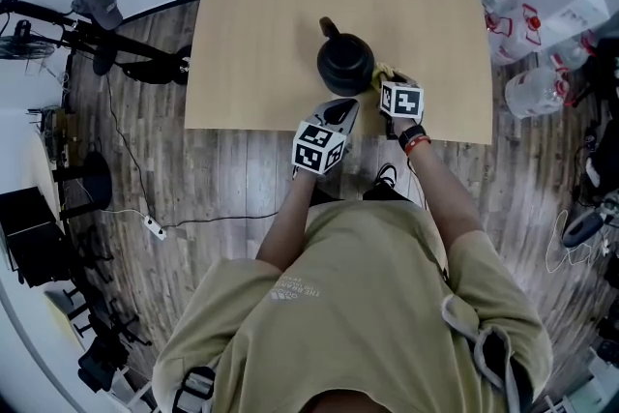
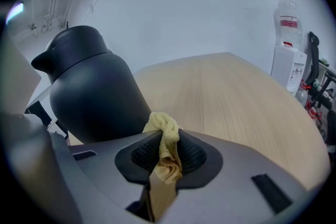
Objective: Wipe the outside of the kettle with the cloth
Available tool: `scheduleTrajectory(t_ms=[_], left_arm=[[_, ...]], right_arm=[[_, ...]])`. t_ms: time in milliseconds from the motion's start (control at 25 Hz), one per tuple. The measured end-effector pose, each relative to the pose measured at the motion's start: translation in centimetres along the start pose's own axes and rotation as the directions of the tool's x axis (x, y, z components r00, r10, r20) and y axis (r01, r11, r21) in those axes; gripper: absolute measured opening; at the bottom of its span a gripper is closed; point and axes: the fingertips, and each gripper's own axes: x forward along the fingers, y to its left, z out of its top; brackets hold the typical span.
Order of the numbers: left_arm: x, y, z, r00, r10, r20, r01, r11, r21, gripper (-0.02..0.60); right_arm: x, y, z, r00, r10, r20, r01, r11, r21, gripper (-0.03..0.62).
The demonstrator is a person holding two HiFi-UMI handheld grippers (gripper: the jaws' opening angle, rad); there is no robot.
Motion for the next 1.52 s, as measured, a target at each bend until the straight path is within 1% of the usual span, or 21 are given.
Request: scheduleTrajectory(t_ms=[240, 560, 680, 800, 1000, 1240, 1360, 1520], left_arm=[[0.1, 0.4, 0.0, 0.999, 0.038, 0.010, -0.038, 0.999, -0.019, 0.025], [-0.6, 2.1, -0.2, 0.997, 0.081, 0.016, -0.080, 0.996, -0.048, 0.025], [-0.8, 2.3, 0.0, 0.996, 0.083, 0.017, -0.082, 0.995, -0.049, 0.025], [-1.4, 2.8, 0.4, 0.995, 0.101, 0.021, -0.100, 0.993, -0.062, 0.025], [-3.0, 4.2, 1.3, 0.989, 0.144, 0.019, -0.143, 0.988, -0.056, 0.025], [-5.9, 4.6, 2.7, 0.985, 0.163, 0.051, -0.161, 0.986, -0.045, 0.025], [-8.0, 5.1, 4.5, 0.981, 0.176, 0.082, -0.174, 0.984, -0.035, 0.025], [-10.5, 5.9, 7.8, 0.970, 0.197, 0.140, -0.198, 0.980, -0.008, 0.025]], right_arm=[[1.3, -0.8, 2.0, 1.000, 0.003, 0.011, -0.003, 1.000, -0.030, 0.091], [3.3, -0.3, 4.7, 0.999, 0.041, 0.025, -0.040, 0.998, -0.049, 0.090], [3.4, 0.0, 5.9, 0.998, 0.053, 0.043, -0.051, 0.997, -0.056, 0.091], [2.7, 0.3, 6.8, 0.996, 0.047, 0.071, -0.042, 0.997, -0.072, 0.091], [0.3, 0.9, 7.9, 0.991, 0.028, 0.132, -0.021, 0.998, -0.055, 0.091], [-4.3, 1.9, 8.3, 0.977, 0.019, 0.212, -0.019, 1.000, -0.005, 0.091], [-7.4, 3.2, 8.8, 0.965, -0.006, 0.262, 0.009, 1.000, -0.010, 0.091], [-10.9, 4.7, 9.7, 0.945, -0.024, 0.326, 0.030, 0.999, -0.014, 0.091]])
